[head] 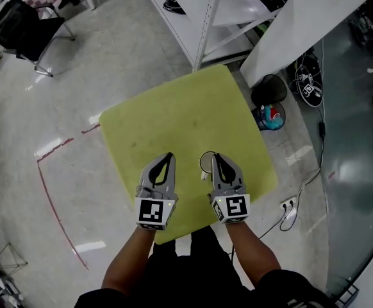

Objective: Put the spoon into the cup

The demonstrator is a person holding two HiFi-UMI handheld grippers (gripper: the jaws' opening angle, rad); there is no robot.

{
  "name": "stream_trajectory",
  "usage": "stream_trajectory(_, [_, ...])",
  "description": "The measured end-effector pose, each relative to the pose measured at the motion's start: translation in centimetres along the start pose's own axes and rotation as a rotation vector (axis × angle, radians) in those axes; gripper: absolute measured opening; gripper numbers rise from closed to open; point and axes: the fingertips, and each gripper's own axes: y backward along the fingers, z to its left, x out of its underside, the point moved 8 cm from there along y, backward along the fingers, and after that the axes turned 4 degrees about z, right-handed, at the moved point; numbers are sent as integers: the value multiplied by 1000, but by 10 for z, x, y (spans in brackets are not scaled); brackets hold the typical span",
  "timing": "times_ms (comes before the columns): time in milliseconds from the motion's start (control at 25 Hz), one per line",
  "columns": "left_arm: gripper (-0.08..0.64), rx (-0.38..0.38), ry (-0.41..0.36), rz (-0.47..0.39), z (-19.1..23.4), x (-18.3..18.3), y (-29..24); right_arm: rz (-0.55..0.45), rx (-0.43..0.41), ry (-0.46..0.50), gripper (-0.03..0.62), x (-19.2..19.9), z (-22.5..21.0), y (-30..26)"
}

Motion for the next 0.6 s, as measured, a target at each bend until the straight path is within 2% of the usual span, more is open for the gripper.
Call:
stream_trajectory(200, [6,-6,-3,16,2,8,0,21,-20,32,11,9,-4,-2])
stream_trajectory(360, [6,-5,-19,36,2,10,2,40,-45,12,12,16,-4,-1])
stream_trajectory(600, [6,-24,-26,34,7,4,9,30,-19,-13,26,15,-4,6])
